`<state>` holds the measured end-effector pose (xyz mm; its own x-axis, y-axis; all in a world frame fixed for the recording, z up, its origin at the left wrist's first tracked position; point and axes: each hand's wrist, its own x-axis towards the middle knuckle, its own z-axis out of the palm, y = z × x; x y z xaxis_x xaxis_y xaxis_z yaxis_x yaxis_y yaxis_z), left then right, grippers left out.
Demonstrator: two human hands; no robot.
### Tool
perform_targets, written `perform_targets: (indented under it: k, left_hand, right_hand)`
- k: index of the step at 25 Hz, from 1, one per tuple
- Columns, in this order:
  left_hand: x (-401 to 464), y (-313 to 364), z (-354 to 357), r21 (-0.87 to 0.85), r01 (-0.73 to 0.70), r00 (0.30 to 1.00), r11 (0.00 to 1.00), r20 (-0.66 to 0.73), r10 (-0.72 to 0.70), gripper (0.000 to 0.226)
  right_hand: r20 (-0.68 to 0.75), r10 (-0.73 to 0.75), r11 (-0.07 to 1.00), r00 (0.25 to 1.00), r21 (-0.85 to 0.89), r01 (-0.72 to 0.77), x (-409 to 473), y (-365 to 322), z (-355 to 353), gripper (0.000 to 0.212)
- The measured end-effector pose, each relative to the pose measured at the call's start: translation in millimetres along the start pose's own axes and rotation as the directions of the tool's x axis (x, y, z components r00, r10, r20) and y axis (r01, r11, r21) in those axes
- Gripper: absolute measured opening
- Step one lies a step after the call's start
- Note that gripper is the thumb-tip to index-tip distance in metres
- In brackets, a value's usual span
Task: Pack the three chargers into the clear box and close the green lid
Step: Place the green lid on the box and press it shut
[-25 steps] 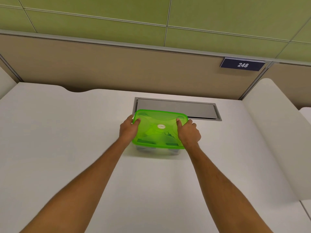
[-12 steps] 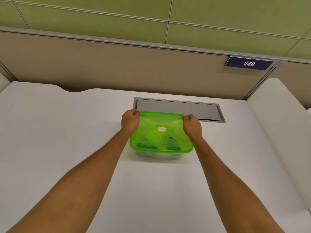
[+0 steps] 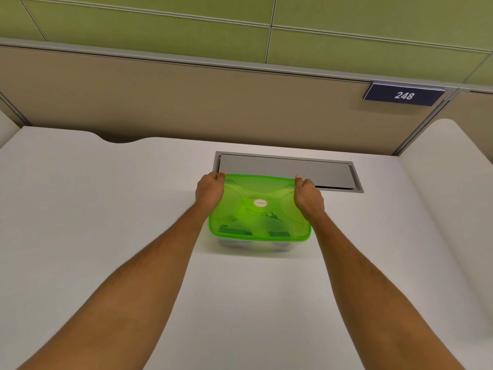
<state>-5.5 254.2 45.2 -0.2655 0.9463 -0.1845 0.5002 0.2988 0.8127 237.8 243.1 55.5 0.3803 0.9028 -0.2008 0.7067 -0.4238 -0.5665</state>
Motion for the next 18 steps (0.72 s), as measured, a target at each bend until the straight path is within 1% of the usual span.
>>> perform_targets:
  k: [4, 10, 13, 16, 18]
  left_hand:
    - [2.4, -0.7, 1.4, 0.01, 0.005, 1.0, 1.0, 0.004, -0.005, 0.035]
    - [1.1, -0.4, 4.5, 0.067, -0.008, 0.999, 0.998, -0.045, 0.011, 0.031]
    - [-0.5, -0.5, 4.4, 0.056, -0.031, 0.996, 0.998, -0.076, 0.035, 0.034]
    - [-3.6, -0.5, 3.9, 0.077, -0.051, 0.994, 0.996, -0.097, 0.059, 0.037]
    - [-5.3, 1.1, 3.9, 0.112, -0.069, 0.992, 0.991, -0.101, 0.081, 0.038]
  right_hand:
    - [0.003, -0.02, 1.0, 1.0, 0.001, 0.02, 2.0, -0.5, -0.4, 0.061]
    - [0.0, -0.021, 0.999, 1.0, -0.04, 0.021, 3.7, -1.4, -1.3, 0.061]
    - [-0.001, -0.038, 0.998, 0.999, -0.045, 0.038, 4.4, -0.1, -1.0, 0.061]
    - [0.042, -0.05, 0.998, 0.998, -0.045, 0.051, 6.7, 0.4, -6.0, 0.061]
    - [0.095, -0.06, 0.993, 0.994, -0.092, 0.068, 11.9, -2.2, -11.8, 0.057]
